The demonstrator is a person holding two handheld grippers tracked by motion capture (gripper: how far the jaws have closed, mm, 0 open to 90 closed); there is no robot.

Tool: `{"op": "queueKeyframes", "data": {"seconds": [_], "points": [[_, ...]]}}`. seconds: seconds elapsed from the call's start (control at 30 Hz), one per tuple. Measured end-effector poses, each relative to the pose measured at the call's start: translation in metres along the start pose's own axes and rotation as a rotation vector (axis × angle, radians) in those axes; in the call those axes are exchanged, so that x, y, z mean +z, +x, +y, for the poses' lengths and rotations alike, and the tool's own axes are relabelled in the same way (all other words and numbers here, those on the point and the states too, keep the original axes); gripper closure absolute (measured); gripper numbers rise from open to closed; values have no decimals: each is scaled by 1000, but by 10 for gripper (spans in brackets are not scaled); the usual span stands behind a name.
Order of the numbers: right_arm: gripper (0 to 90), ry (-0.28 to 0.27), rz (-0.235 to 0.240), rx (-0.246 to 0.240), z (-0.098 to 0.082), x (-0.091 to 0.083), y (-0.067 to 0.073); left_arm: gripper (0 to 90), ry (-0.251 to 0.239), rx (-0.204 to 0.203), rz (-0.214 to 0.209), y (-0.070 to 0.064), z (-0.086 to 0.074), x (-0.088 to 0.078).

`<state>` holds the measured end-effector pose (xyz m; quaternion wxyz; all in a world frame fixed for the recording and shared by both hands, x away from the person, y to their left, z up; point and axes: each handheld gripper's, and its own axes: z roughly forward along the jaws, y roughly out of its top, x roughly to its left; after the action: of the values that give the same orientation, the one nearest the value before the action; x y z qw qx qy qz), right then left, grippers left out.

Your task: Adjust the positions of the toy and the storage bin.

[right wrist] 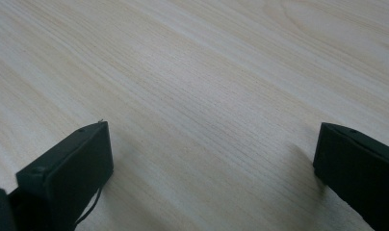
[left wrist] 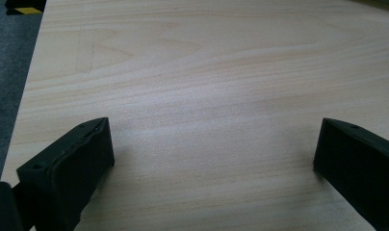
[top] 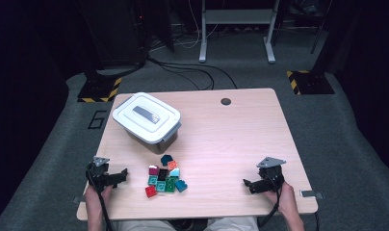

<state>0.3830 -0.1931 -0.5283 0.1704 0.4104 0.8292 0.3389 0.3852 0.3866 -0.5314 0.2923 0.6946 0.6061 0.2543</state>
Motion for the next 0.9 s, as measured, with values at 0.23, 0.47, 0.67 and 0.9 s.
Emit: {"op": "queueKeyframes", "data": {"seconds": [0.23, 0.47, 0.67, 0.9], "points": [[0, 23, -11, 6, 3, 0, -2, 2, -4, 15, -21, 0, 1, 2], [0, 27, -15, 20, 7, -1, -6, 2, -9, 5, -7, -2, 1, 2], [2, -12, -12, 67, 10, -8, -7, 2, -13, 19, 5, -5, 1, 1], [7, -5, -5, 60, 18, -7, -1, 2, -9, 4, -5, -3, 1, 2]]}}
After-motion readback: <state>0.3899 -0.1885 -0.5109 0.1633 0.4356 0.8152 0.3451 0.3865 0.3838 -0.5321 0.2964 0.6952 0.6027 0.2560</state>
